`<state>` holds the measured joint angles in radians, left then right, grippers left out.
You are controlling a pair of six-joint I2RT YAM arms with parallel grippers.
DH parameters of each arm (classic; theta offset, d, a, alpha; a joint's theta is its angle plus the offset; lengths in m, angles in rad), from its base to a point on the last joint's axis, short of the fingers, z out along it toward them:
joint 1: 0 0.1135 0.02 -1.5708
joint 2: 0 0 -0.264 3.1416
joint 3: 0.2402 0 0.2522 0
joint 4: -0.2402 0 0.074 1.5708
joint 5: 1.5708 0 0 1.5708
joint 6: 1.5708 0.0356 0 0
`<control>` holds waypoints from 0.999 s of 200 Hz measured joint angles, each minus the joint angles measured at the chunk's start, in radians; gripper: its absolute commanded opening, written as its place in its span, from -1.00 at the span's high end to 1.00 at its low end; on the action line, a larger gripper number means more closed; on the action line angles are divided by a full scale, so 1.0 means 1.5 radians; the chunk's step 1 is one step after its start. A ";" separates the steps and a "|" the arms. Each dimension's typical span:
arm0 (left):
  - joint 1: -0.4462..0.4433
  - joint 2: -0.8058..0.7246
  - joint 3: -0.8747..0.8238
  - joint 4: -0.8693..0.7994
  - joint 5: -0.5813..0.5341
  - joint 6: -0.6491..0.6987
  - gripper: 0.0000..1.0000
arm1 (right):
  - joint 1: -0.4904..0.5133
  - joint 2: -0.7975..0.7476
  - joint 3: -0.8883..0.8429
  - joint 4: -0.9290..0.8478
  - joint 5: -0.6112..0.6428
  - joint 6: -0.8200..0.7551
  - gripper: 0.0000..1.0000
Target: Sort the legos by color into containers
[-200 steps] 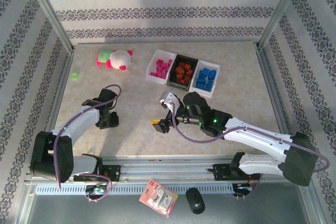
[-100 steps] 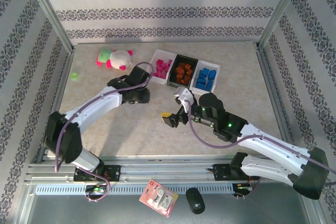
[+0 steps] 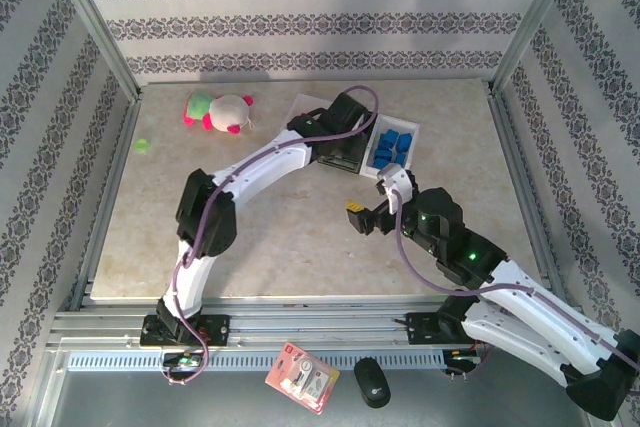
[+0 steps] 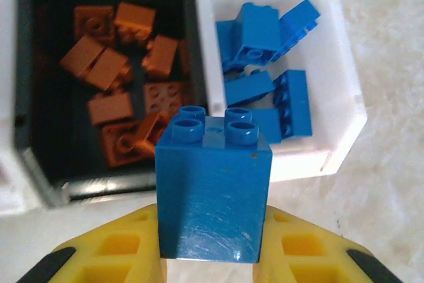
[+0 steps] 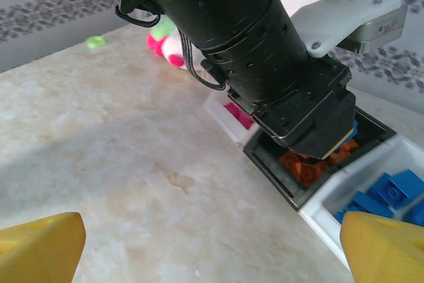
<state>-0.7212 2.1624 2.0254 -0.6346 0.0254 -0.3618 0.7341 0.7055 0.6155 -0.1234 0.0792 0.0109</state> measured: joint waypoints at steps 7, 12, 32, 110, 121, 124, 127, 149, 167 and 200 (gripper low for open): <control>-0.001 0.023 0.028 0.000 0.001 0.003 0.51 | -0.007 -0.005 -0.004 -0.005 0.007 0.006 -0.96; -0.002 0.037 0.044 0.000 0.001 0.005 0.51 | -0.012 -0.008 -0.007 -0.007 0.013 0.009 -0.96; -0.004 0.095 0.108 0.003 0.001 0.014 0.51 | -0.034 -0.015 -0.016 -0.021 0.044 0.029 -0.96; -0.004 0.246 0.265 0.017 0.018 0.033 0.52 | -0.136 -0.026 -0.041 -0.063 0.089 0.105 -0.96; -0.004 0.257 0.273 0.020 0.019 0.033 0.52 | -0.144 -0.029 -0.041 -0.065 0.089 0.111 -0.96; -0.004 0.260 0.276 0.020 0.020 0.033 0.50 | -0.146 -0.030 -0.041 -0.066 0.089 0.112 -0.96; -0.004 0.263 0.280 0.021 0.021 0.033 0.48 | -0.148 -0.031 -0.041 -0.067 0.089 0.114 -0.96; -0.005 0.276 0.296 0.030 0.023 0.033 0.32 | -0.161 -0.036 -0.043 -0.071 0.088 0.122 -0.97; -0.007 0.280 0.300 0.031 0.023 0.040 -0.07 | -0.171 -0.039 -0.046 -0.076 0.083 0.131 -0.96; -0.011 0.280 0.305 0.033 0.031 0.053 -0.51 | -0.174 -0.045 -0.047 -0.080 0.074 0.136 -0.96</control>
<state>-0.7380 2.5820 2.4836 -0.5858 0.0711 -0.2821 0.4728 0.6388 0.5449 -0.2440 0.1905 0.2153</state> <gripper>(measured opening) 0.695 0.982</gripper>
